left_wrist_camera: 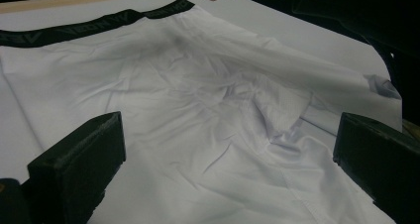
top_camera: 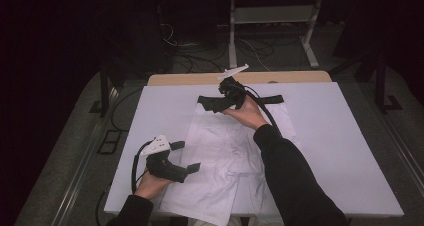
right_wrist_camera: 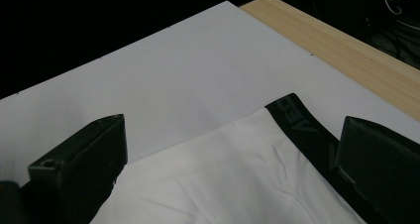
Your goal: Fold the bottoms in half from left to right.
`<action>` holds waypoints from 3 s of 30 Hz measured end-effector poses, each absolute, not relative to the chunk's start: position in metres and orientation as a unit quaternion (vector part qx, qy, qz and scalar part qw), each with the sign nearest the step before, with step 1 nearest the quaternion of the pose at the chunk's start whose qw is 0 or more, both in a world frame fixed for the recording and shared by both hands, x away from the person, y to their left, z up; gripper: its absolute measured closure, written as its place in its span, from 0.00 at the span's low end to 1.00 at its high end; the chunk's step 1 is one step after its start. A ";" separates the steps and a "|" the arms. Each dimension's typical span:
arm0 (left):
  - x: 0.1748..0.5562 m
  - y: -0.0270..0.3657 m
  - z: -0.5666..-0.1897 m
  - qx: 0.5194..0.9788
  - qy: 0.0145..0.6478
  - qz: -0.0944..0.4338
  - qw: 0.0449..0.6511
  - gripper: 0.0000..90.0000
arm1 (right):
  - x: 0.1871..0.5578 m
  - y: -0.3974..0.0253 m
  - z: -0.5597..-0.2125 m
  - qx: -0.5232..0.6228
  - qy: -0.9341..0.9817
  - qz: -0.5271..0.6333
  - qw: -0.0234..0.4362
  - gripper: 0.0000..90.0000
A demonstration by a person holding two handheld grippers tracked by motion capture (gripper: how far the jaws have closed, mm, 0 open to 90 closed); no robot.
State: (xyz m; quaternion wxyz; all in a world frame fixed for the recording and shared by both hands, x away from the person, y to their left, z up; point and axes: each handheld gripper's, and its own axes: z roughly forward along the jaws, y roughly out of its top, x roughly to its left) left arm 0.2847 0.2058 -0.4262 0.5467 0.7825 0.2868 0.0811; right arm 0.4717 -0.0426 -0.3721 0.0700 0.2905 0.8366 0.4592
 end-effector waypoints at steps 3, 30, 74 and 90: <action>0.285 0.206 -0.426 0.782 0.287 0.081 0.547 0.00 | 0.475 -0.038 -0.375 0.294 0.836 0.459 0.065 0.00; 0.285 0.208 -0.424 0.776 0.287 0.081 0.555 0.00 | 0.508 0.013 -0.401 0.306 0.833 0.455 0.072 0.00; 0.288 0.209 -0.425 0.774 0.289 0.078 0.557 0.00 | 0.537 0.019 -0.445 0.386 0.826 0.397 0.106 0.24; 0.288 0.210 -0.425 0.773 0.290 0.076 0.559 0.00 | 0.541 0.034 -0.454 0.391 0.830 0.377 0.128 0.47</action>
